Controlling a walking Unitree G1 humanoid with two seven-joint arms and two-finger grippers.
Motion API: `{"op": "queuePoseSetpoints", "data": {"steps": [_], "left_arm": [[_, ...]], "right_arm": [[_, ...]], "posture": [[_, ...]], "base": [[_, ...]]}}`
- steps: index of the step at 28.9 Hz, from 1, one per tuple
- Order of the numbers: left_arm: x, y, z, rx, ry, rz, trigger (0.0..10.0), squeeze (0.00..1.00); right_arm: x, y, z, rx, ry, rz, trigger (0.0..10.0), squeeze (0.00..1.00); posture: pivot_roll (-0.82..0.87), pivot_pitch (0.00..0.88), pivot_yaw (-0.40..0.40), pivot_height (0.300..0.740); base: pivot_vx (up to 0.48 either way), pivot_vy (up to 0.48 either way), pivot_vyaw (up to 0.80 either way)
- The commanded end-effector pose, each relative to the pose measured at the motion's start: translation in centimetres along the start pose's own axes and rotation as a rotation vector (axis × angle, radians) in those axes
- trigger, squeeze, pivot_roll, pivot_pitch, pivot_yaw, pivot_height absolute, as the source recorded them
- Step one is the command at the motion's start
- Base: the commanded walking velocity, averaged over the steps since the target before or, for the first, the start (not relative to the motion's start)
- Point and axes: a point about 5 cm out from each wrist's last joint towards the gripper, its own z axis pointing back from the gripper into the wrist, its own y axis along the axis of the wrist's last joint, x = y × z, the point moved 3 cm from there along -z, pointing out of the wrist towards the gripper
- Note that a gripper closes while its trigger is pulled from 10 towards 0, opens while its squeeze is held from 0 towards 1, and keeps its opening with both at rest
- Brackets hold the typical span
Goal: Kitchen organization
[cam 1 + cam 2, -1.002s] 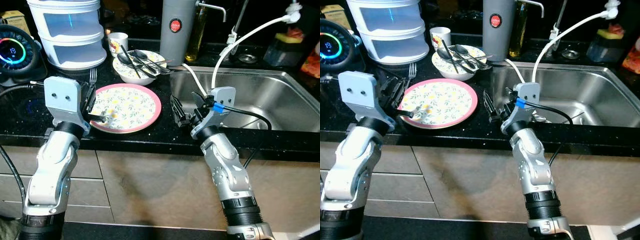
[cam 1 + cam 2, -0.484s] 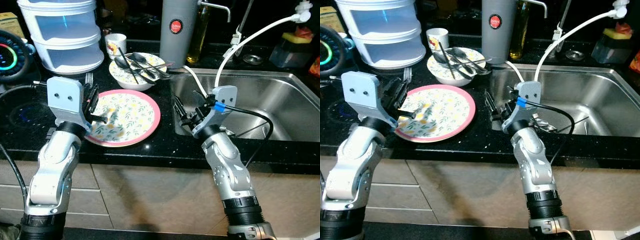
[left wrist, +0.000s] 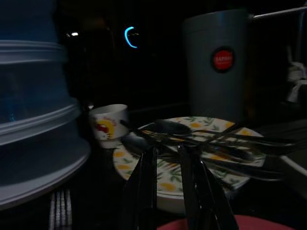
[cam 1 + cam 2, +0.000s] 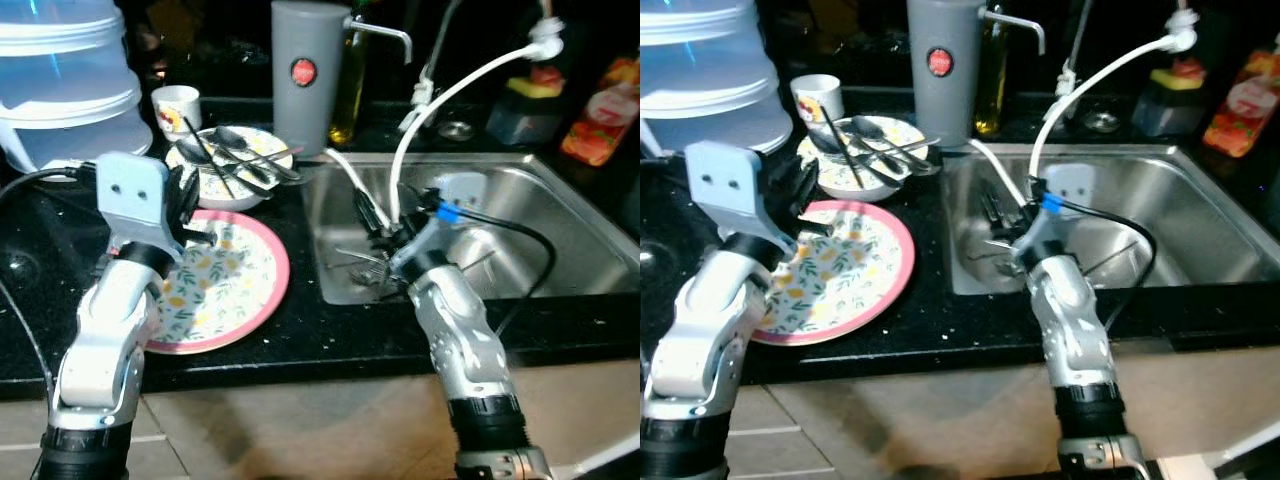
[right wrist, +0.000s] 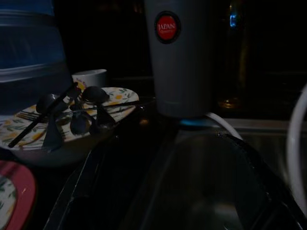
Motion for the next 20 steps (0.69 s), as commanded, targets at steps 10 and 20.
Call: {"op": "queuePoseSetpoints", "data": {"steps": [10,20], "left_arm": [[0.75,-0.1,0.41,-0.022,0.013,0.033,10.0,0.0],[0.54,-0.01,0.21,-0.03,0.033,0.045,10.0,0.0]], "right_arm": [[0.21,0.07,0.15,-0.004,0.007,-0.007,10.0,0.0],[0.08,0.04,0.1,-0.008,0.016,-0.007,10.0,0.0]], "posture": [[0.01,0.119,-0.032,0.74],[0.01,0.119,-0.033,0.74]], "base": [[0.0,0.0,0.0],[0.0,0.0,0.0]]}}
